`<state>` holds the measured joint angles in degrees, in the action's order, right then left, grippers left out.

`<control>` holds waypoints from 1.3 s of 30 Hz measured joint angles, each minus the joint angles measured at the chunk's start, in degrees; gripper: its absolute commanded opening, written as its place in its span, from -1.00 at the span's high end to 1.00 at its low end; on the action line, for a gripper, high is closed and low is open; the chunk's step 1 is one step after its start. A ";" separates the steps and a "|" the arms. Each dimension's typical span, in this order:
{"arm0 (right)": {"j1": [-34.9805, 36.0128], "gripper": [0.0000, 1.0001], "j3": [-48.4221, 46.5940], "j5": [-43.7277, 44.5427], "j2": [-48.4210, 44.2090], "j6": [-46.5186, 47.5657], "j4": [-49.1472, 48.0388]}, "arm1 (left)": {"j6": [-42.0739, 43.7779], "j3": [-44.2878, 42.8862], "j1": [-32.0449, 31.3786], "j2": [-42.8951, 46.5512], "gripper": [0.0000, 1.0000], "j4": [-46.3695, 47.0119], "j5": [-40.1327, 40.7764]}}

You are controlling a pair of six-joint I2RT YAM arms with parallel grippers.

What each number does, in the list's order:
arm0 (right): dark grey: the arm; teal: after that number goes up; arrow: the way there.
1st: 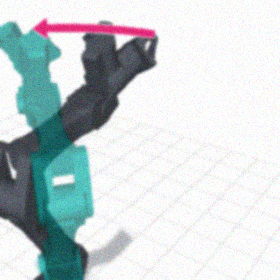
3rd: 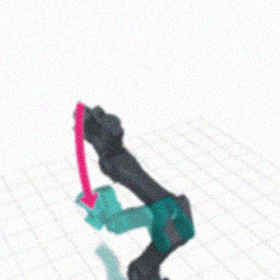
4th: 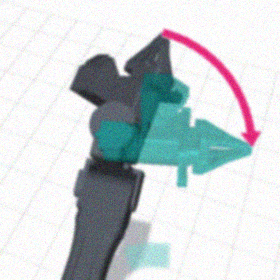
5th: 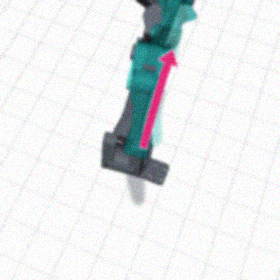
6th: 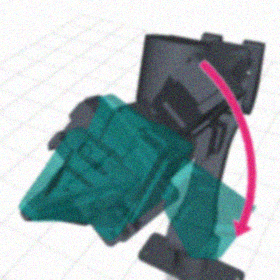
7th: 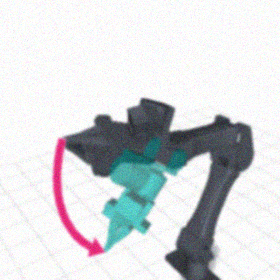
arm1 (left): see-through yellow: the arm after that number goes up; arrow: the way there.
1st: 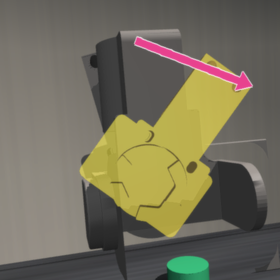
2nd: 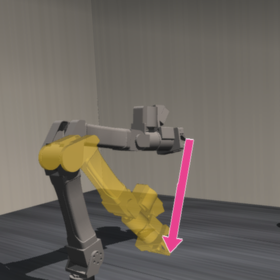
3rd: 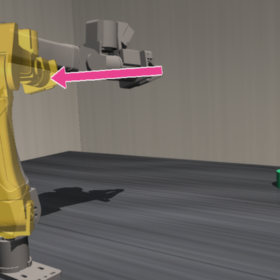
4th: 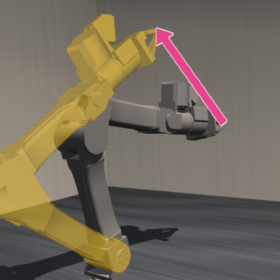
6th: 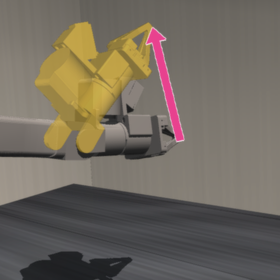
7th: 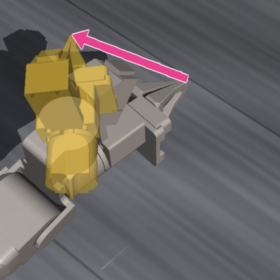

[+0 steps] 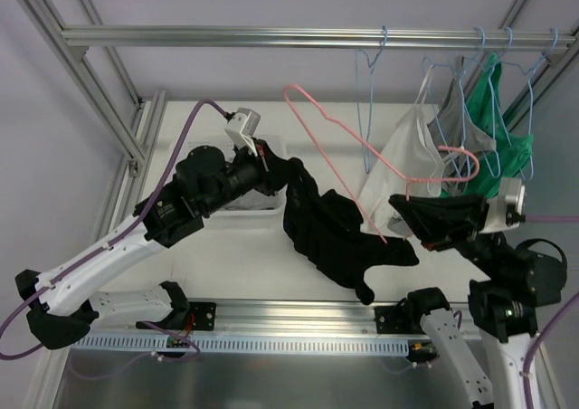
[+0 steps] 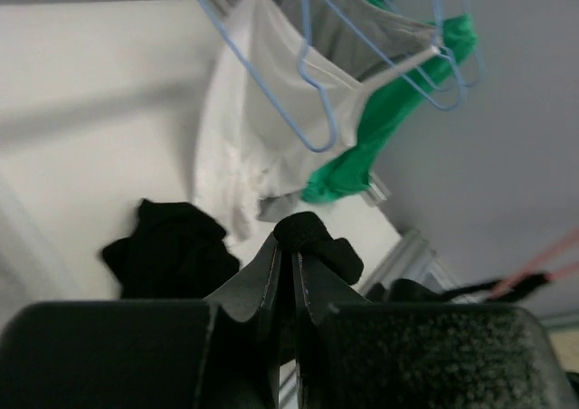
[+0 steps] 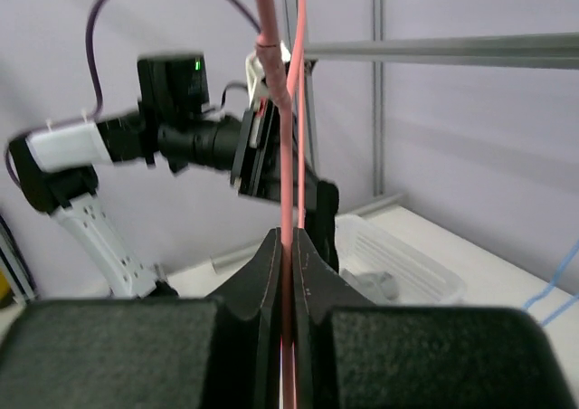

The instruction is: Remove the tank top from the hanger

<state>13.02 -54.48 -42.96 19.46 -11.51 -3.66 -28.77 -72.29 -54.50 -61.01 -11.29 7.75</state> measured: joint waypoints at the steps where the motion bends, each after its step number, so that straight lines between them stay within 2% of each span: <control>1: 0.00 0.99 1.88 0.70 1.22 -2.89 -4.90 | -1.22 2.14 0.22 0.63 1.00 2.25 -2.10; 4: 0.00 0.99 2.60 3.17 7.80 -9.55 -16.96 | -4.07 8.81 -0.13 1.14 1.00 12.68 -12.41; 6: 0.02 0.99 1.68 5.29 11.54 -11.52 -21.44 | -4.61 11.30 -1.86 -0.59 1.00 18.27 -18.45; 11: 0.11 0.99 -4.17 14.40 14.82 -10.43 -20.72 | -1.81 12.46 -8.28 -7.28 1.00 23.69 -26.14; 14: 0.15 0.99 -6.05 21.35 12.94 -8.07 -19.15 | -0.68 14.82 -9.09 -11.43 1.00 25.07 -26.62; 17: 0.17 0.99 -14.40 25.05 12.98 -2.10 -5.03 | -0.33 17.14 -9.81 -16.83 1.00 22.82 -21.88; 21: 0.17 0.99 -35.69 29.44 18.47 7.63 22.38 | -0.31 19.26 -11.21 -20.24 1.00 15.91 -11.72; 22: 0.17 0.99 -38.86 30.29 18.84 9.55 27.65 | -0.26 19.43 -11.50 -20.31 0.72 14.25 -9.44; 24: 0.17 0.99 -41.97 31.67 18.43 12.41 36.63 | 0.02 19.50 -11.56 -20.28 0.45 12.15 -6.19; 25: 0.17 0.99 -42.40 31.71 18.12 13.27 39.60 | 0.17 19.52 -11.56 -20.28 0.18 11.34 -4.79; 26: 0.17 0.99 -42.60 31.52 17.99 14.05 42.99 | 0.63 19.67 -11.56 -20.22 -0.96 10.86 -3.48; 31: 0.17 0.99 -42.64 28.26 21.00 14.97 52.96 | 1.07 22.32 -11.56 -15.63 -0.97 6.88 1.55; 39: 1.81 0.99 -42.49 27.15 32.06 11.47 53.46 | 1.44 23.93 -11.56 2.78 -0.97 -0.87 9.55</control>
<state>14.83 -96.97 -15.81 51.53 -0.03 49.80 -27.33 -48.36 -66.06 -58.24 -12.16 17.30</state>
